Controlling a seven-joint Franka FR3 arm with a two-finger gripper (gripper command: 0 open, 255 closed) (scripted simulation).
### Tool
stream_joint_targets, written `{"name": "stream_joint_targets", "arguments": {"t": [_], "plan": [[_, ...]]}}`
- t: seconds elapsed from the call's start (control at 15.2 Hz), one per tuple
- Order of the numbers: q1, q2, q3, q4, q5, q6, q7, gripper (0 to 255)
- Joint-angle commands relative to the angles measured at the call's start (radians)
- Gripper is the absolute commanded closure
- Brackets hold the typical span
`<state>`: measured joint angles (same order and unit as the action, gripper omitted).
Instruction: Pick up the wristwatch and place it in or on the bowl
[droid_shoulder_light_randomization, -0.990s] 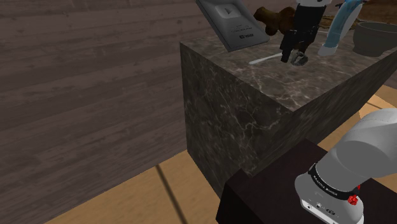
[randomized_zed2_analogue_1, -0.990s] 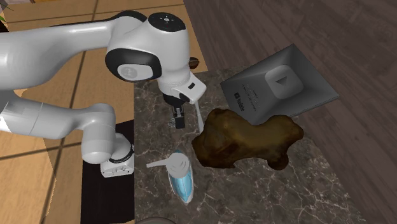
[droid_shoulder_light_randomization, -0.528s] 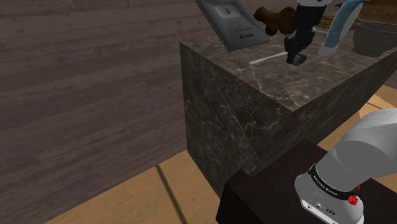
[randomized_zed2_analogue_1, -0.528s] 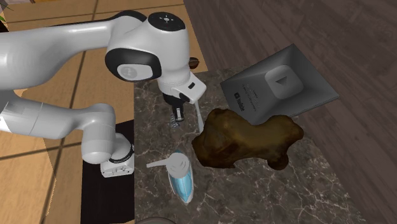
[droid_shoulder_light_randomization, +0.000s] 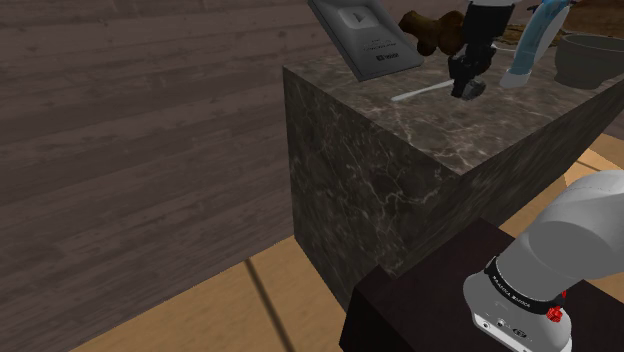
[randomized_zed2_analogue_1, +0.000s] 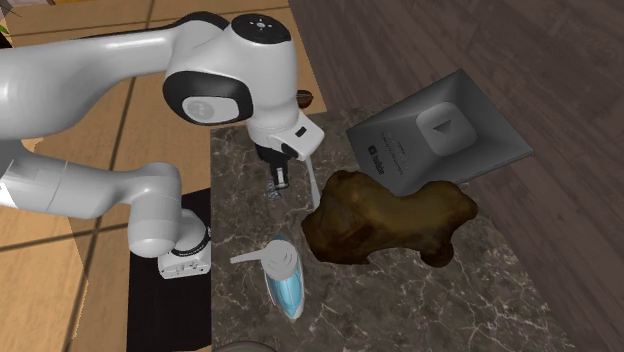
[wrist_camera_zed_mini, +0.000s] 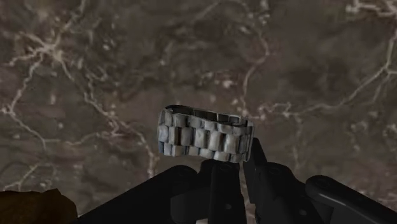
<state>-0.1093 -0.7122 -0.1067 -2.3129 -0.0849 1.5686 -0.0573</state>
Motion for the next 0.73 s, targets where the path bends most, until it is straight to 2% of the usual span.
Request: {"name": "stream_joint_targets", "arguments": {"t": [0.0, 0.66], "plan": [[0.0, 0.006, 0.0, 0.027, 0.0, -0.022, -0.002, 255], [0.004, 0.049, 0.006, 0.193, 0.007, -0.146, -0.007, 255]]}}
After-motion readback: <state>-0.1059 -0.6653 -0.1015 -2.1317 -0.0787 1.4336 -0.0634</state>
